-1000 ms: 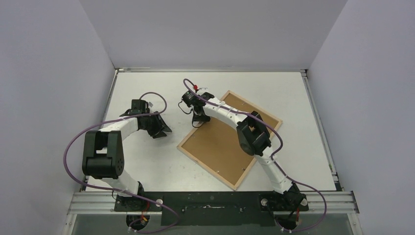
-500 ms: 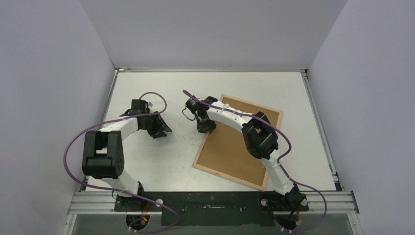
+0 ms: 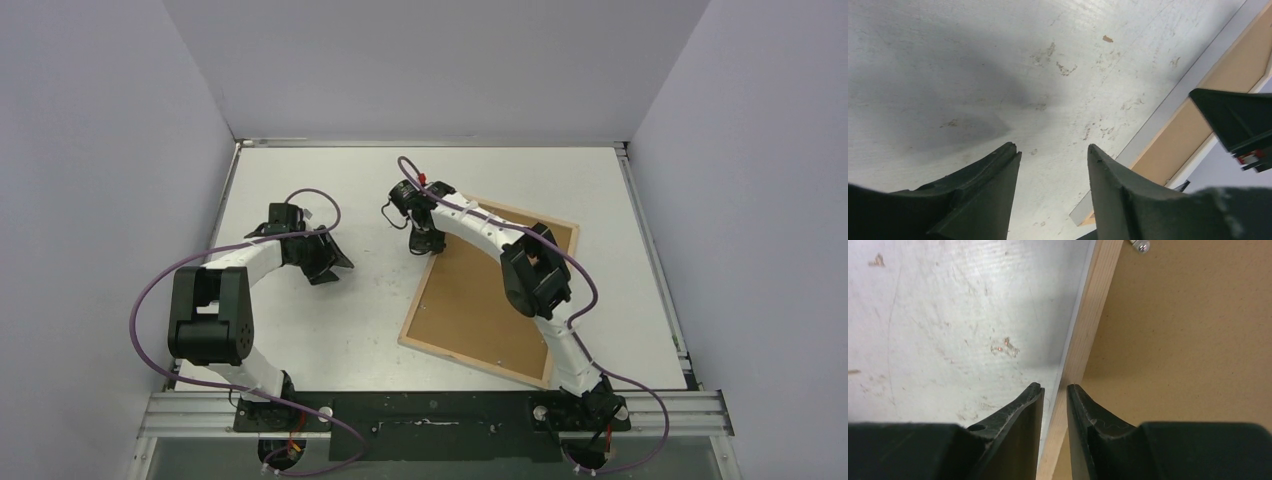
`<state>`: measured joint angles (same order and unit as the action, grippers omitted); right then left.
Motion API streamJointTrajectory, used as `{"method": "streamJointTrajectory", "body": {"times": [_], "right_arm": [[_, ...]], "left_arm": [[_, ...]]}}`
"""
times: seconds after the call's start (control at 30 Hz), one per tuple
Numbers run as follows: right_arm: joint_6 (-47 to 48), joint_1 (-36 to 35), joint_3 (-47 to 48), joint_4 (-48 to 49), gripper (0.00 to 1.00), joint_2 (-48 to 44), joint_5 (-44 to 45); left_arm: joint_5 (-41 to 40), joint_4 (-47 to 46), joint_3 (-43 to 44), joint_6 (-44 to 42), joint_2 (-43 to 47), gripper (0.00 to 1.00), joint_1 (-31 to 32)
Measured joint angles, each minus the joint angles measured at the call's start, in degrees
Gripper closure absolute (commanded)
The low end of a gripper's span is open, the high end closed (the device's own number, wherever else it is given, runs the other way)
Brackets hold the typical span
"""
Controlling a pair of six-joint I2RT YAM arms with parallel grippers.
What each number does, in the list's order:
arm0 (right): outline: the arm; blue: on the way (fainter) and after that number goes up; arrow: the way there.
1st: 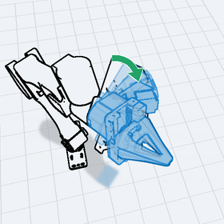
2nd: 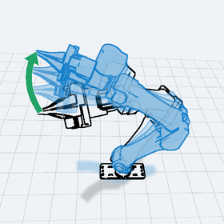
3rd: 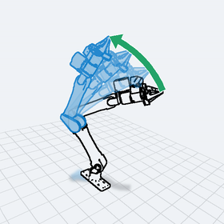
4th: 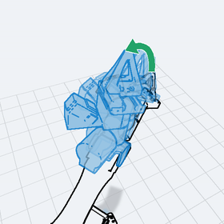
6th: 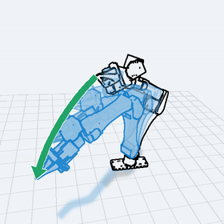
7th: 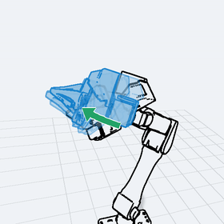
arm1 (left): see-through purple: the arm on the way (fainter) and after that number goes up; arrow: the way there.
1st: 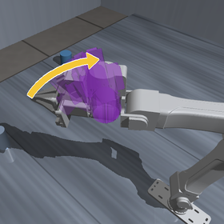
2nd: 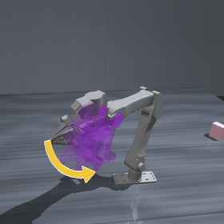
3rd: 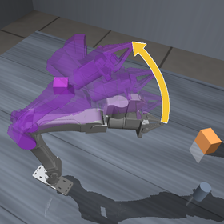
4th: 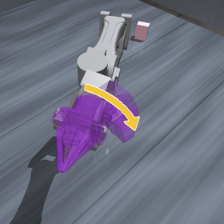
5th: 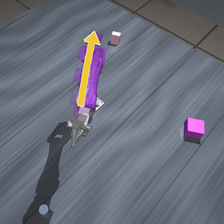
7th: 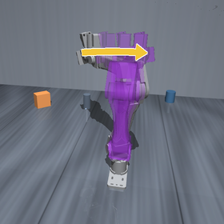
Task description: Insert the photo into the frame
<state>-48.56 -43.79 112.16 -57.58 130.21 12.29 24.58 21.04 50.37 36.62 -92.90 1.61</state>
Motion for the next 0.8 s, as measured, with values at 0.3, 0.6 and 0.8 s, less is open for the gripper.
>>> {"method": "streamJointTrajectory", "body": {"times": [0.3, 0.6, 0.8], "right_arm": [[-5.3, 1.0, 2.7, -1.7, 0.68, 1.9, 1.9], [-6.3, 1.0, 3.7, -3.3, 0.59, 2.6, 3.6], [-6.3, 1.4, 3.7, -3.6, 0.62, 2.8, 4.2]], "left_arm": [[-3.5, 3.0, 0.0, -1.6, 0.9, 0.21, 0.0], [-4.9, 4.0, 0.3, -1.7, 1.5, 0.26, 0.0], [-4.5, 5.0, 1.2, -1.8, 0.5, 0.03, -0.3]]}}
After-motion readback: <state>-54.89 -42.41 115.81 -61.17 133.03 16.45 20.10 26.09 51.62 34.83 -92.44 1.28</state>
